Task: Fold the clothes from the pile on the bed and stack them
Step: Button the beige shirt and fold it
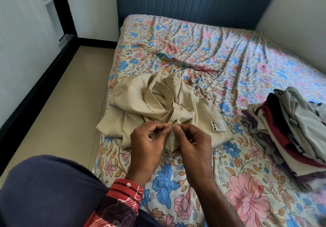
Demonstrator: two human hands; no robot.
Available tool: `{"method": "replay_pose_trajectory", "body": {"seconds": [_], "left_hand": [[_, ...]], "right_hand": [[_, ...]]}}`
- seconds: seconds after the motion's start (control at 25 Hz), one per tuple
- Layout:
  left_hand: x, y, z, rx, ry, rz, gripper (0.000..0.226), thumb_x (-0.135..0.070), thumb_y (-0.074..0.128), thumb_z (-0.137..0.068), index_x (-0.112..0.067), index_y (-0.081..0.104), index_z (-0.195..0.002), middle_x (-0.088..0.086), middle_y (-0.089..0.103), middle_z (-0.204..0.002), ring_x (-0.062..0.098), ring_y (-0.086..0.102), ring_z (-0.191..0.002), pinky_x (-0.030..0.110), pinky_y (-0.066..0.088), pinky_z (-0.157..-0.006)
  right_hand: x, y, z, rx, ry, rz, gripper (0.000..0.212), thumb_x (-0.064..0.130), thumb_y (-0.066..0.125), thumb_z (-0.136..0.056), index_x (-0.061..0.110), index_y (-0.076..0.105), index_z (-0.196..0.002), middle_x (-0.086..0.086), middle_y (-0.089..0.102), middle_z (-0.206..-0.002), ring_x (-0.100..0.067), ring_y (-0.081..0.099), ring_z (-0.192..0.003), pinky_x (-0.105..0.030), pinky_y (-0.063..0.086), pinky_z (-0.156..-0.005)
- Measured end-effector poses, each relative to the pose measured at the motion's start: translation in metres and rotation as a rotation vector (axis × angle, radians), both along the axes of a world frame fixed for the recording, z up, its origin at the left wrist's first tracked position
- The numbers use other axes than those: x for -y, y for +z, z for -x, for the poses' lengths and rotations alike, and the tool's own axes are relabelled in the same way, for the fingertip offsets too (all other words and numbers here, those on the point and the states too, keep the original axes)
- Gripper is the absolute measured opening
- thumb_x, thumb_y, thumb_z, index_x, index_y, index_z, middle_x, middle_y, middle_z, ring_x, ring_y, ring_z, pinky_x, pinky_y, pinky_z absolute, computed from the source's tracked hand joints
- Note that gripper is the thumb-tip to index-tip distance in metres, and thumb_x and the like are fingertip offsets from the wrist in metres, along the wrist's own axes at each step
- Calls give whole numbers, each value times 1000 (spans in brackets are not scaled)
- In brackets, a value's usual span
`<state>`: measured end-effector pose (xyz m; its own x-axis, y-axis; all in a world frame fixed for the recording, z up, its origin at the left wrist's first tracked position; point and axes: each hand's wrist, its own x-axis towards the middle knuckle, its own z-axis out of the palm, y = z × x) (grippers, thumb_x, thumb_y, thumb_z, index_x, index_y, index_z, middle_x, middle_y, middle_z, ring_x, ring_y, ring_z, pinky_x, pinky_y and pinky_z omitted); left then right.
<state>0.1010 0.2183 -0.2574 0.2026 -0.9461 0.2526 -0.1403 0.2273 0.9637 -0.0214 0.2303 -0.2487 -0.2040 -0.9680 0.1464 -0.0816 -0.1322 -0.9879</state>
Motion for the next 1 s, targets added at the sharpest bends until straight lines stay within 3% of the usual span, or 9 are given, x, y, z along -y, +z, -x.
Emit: {"method": "replay_pose_trajectory", "body": {"seconds": [0.24,0.4,0.56,0.8,1.0], "left_hand": [[-2,3,1,23,-23,46,8,-10,79,-86,-16,79,-92,-10,75,-90,5,70,-93,19,56,-81],[-2,2,0,80,33,47,13,-10,79,-86,-21,77,-91,-12,73,-90,3,69,-90,19,56,-77],[3,0,-4,-33,-36,-53,10,-8,80,-85,-18,79,-88,-8,77,-86,5,72,-87,21,57,-77],[3,0,-3,-62,-145,-24,15,-4,78,-84,-19,80,-89,-10,76,-88,7,71,-90,20,55,-82],[4,-3,-1,-35,-138,-8,21,-1,76,-87,-21,79,-92,-13,76,-91,5,72,-91,19,56,-81]], "right_hand": [[2,-2,0,50,-24,-36,12,21,70,-98,18,79,-91,-12,74,-82,-26,64,-73,-54,57,-71],[0,-3,4,126,39,-71,17,13,63,-102,13,79,-97,-18,75,-91,-47,69,-86,-58,59,-74],[4,1,15,143,127,-130,23,-5,59,-98,7,79,-100,-20,77,-91,-30,73,-76,-34,60,-61],[5,1,24,71,140,-61,12,-1,71,-92,7,79,-97,-16,78,-87,-33,75,-80,-45,63,-75],[2,-7,16,112,110,-97,5,8,75,-92,9,79,-96,-19,76,-86,-37,72,-77,-50,60,-73]]}}
